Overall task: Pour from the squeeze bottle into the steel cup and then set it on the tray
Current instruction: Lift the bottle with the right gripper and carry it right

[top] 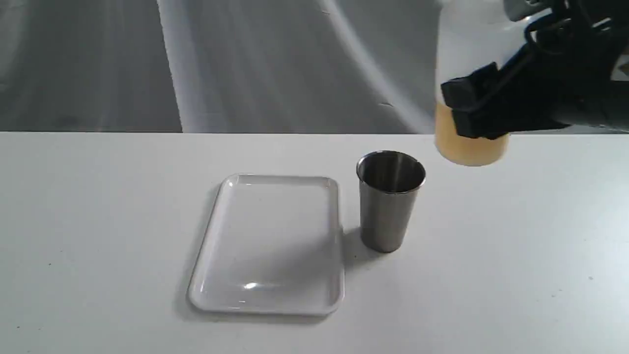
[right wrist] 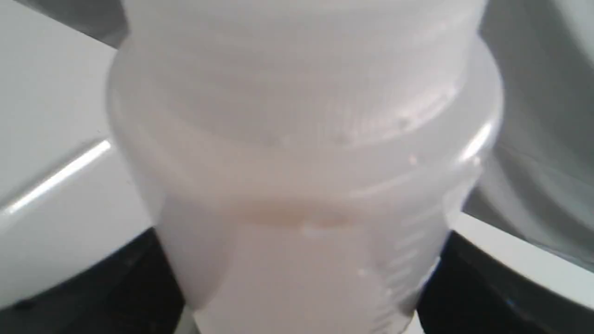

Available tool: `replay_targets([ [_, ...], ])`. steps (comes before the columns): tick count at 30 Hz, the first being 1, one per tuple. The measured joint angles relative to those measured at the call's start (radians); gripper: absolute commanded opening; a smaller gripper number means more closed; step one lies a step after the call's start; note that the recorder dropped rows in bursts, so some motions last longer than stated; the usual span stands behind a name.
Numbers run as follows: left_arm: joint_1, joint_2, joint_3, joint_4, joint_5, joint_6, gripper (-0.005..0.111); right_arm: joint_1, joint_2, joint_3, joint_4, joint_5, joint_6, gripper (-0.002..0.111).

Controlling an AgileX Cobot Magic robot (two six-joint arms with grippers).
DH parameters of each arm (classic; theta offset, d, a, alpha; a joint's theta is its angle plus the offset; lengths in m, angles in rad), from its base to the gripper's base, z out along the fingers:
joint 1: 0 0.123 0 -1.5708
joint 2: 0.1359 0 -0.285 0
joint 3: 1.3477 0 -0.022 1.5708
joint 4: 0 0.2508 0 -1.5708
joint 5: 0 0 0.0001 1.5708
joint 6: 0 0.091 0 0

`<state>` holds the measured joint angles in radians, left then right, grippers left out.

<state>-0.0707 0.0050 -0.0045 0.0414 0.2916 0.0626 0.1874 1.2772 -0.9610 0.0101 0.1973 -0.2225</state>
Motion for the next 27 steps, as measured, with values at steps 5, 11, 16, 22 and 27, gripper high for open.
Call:
replay_targets([
  [5,0.000,0.000,0.000,0.000,0.000,0.000,0.008,-0.041,-0.022,0.000,-0.082,0.070,0.037,0.049],
  [11,0.000,0.000,0.000,0.000,0.000,0.000,0.008,-0.046,-0.023,0.000,-0.183,0.114,0.058,0.049],
  [16,0.000,0.000,0.000,0.000,0.000,0.000,0.008,-0.046,-0.023,0.000,-0.322,0.148,0.126,0.049],
  [22,0.000,0.000,0.000,0.000,0.000,0.000,0.008,-0.046,0.007,0.000,-0.462,0.184,0.237,0.049],
  [27,0.000,0.000,0.000,0.000,0.000,0.000,0.008,-0.046,0.058,0.000,-0.523,0.220,0.312,0.049],
])
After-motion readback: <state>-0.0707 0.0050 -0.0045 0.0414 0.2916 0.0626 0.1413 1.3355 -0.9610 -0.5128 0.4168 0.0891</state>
